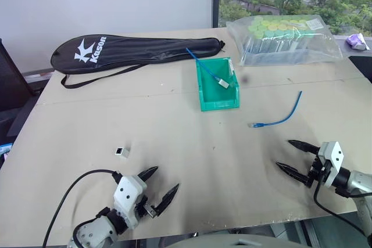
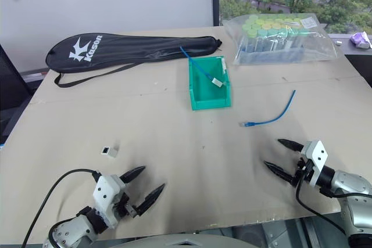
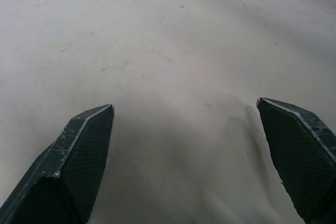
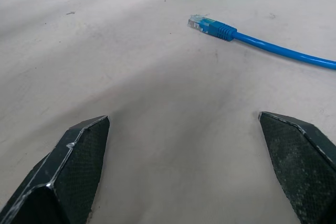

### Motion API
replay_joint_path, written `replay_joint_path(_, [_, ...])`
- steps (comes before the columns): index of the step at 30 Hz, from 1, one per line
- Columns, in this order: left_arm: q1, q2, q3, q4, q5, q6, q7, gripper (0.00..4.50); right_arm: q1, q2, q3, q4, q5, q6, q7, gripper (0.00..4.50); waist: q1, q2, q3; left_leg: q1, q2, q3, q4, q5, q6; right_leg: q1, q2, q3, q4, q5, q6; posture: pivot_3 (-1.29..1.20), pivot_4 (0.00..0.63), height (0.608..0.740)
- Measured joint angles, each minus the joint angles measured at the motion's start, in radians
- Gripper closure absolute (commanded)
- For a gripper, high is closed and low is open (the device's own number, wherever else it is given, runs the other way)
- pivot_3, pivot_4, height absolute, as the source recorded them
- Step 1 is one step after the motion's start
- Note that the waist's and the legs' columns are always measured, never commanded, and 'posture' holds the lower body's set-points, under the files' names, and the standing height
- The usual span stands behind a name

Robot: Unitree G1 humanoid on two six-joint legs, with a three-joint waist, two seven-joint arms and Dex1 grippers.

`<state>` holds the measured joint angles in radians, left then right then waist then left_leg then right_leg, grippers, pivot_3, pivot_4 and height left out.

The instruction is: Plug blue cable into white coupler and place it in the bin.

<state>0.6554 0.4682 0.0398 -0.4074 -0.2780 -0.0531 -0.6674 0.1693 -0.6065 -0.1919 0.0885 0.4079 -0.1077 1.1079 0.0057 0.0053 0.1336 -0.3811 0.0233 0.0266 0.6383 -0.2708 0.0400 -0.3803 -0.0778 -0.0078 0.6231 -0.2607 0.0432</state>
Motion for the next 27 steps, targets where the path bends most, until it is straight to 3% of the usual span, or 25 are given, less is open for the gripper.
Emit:
replay_joint_path(21, [-0.048,0.021,-0.007,-0.009,-0.002,0.037,-0.013,0.04,-0.024,-0.005,0.0,0.057,-0.006,-0.03,0.018,0.0,0.008,-0.003,0.002,0.0,0.001,-0.001,0.01,0.0,0.0,0.002,0.003,0.0,0.004,0.0,0.0,0.0,0.15,0.74])
replay_joint_path(27, [-0.118,0.136,-0.01,-0.082,-0.081,0.174,-0.089,0.04,-0.148,-0.043,0.044,0.039,-0.023,0.063,0.014,0.0,0.005,-0.004,0.009,-0.001,0.001,-0.001,0.012,0.0,0.0,0.001,0.004,0.0,0.006,0.001,-0.001,0.0,0.15,0.74])
